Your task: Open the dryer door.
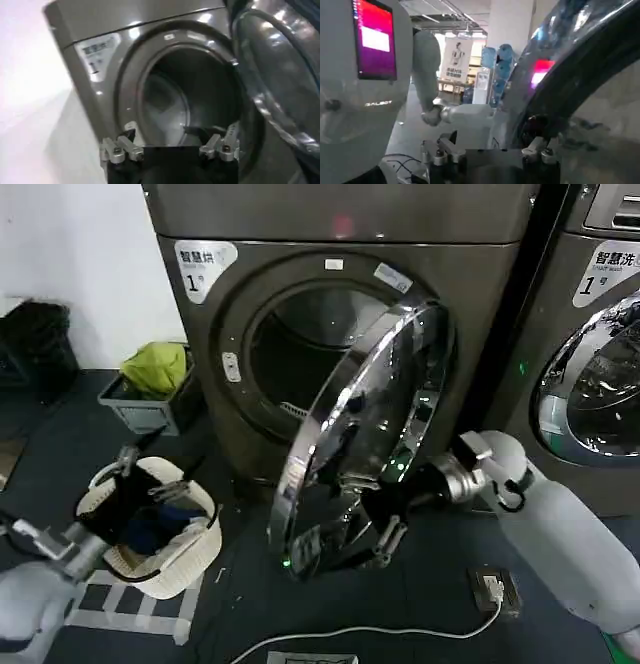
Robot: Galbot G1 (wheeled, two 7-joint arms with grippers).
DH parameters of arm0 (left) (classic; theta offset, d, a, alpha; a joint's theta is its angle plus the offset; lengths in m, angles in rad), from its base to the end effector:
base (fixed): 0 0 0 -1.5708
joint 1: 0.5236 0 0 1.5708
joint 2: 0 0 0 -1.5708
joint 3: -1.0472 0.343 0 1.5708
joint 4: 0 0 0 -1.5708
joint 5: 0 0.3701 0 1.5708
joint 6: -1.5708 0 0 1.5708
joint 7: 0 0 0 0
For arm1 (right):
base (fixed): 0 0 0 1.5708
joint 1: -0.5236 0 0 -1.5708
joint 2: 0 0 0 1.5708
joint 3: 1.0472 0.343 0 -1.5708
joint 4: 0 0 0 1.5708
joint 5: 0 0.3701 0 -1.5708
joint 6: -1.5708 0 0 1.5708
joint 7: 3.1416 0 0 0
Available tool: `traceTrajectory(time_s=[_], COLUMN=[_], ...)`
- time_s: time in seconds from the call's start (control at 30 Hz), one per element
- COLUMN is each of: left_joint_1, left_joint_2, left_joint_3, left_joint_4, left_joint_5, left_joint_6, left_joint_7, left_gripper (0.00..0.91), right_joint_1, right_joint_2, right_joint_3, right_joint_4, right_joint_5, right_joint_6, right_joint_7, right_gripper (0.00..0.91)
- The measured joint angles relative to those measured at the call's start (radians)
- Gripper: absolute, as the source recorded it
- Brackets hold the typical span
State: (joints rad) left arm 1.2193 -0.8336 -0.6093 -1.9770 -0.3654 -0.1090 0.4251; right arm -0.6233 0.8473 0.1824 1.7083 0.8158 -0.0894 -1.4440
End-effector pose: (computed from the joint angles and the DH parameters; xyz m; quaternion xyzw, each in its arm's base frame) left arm 0.3121 0.1538 -0.1823 0.2972 0.9238 0.2081 0.1221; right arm 0.4384 -0.1015 -0.1316 -0.7806 0.6176 -0.0536 0.0795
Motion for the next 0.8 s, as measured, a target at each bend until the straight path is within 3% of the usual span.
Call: traceTrajectory(time_s=[0.27,0.53,0.8], left_joint_1=[-0.094,-0.203,-0.287], left_joint_2=[0.031,0.012,-0.028], left_joint_3=[0.133,0.27,0.381], left_joint_4=[0.022,0.059,0.068], left_joint_5=[0.001,-0.001,-0.001], left_joint_6=[-0.018,-0.023,-0.038], left_joint_7=[0.051,0.068,0.071], left_gripper=[0.907,0.907,0.907], right_joint_1=[-0.122,-0.329,-0.592], right_joint_2=[-0.035,-0.112,-0.096], right_joint_3=[0.201,0.474,0.776], right_joint_4=[-0.033,-0.002,0.041], right_joint_5=[0.006,0.044,0.053], right_joint_6=[0.0,0.016,0.046], right_joint_7=[-0.003,-0.017,-0.014], right_gripper=[0.907,0.907,0.907])
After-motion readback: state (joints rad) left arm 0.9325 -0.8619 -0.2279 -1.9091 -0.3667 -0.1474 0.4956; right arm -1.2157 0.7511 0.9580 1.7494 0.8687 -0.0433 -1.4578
